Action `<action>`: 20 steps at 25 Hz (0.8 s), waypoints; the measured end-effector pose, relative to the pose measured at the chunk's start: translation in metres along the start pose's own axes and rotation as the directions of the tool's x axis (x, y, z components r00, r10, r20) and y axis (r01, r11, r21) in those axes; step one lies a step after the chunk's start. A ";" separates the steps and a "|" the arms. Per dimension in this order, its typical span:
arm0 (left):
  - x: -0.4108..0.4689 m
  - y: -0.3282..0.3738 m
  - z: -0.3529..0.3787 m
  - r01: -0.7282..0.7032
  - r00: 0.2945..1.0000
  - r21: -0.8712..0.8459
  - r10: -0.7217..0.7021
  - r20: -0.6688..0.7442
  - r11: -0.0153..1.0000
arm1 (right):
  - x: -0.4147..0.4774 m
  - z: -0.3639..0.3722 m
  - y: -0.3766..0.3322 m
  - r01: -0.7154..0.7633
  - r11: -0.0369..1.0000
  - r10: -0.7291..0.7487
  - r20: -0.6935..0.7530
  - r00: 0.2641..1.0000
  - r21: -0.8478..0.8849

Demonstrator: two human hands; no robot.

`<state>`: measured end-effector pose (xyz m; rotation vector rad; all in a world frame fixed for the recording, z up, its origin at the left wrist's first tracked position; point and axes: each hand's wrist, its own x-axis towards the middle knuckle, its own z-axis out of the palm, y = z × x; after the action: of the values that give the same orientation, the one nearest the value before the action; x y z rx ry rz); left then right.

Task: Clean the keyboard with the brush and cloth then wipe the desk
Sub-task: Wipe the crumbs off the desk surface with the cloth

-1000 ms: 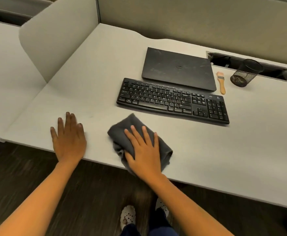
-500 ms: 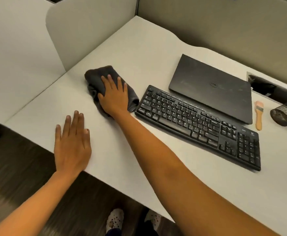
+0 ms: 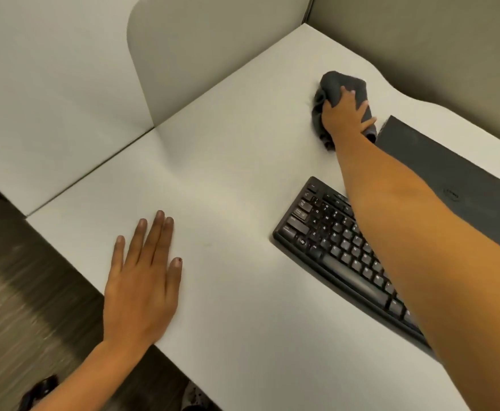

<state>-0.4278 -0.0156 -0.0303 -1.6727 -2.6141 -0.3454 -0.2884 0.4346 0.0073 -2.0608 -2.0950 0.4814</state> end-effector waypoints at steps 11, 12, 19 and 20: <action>-0.002 -0.001 -0.001 0.025 1.000 -0.122 -0.022 0.022 0.992 | -0.156 0.083 -0.127 0.707 0.705 -0.693 0.154 0.704 -0.061; 0.000 0.000 -0.001 0.026 1.000 -0.139 -0.025 0.014 0.990 | -0.175 0.086 -0.125 0.742 0.669 -0.727 0.166 0.666 -0.048; 0.006 -0.006 -0.018 0.031 0.989 -0.388 -0.085 -0.122 0.921 | -0.297 0.094 -0.103 0.963 0.269 -0.918 0.307 0.250 0.020; 0.013 -0.012 -0.023 0.042 0.984 -0.322 -0.096 -0.151 0.946 | -0.309 0.092 -0.095 0.977 0.209 -0.932 0.314 0.183 0.049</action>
<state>-0.4465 -0.0132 -0.0082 -1.5491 -2.6047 -0.9110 -0.3981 0.1170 -0.0137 -0.2325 -3.0942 0.3468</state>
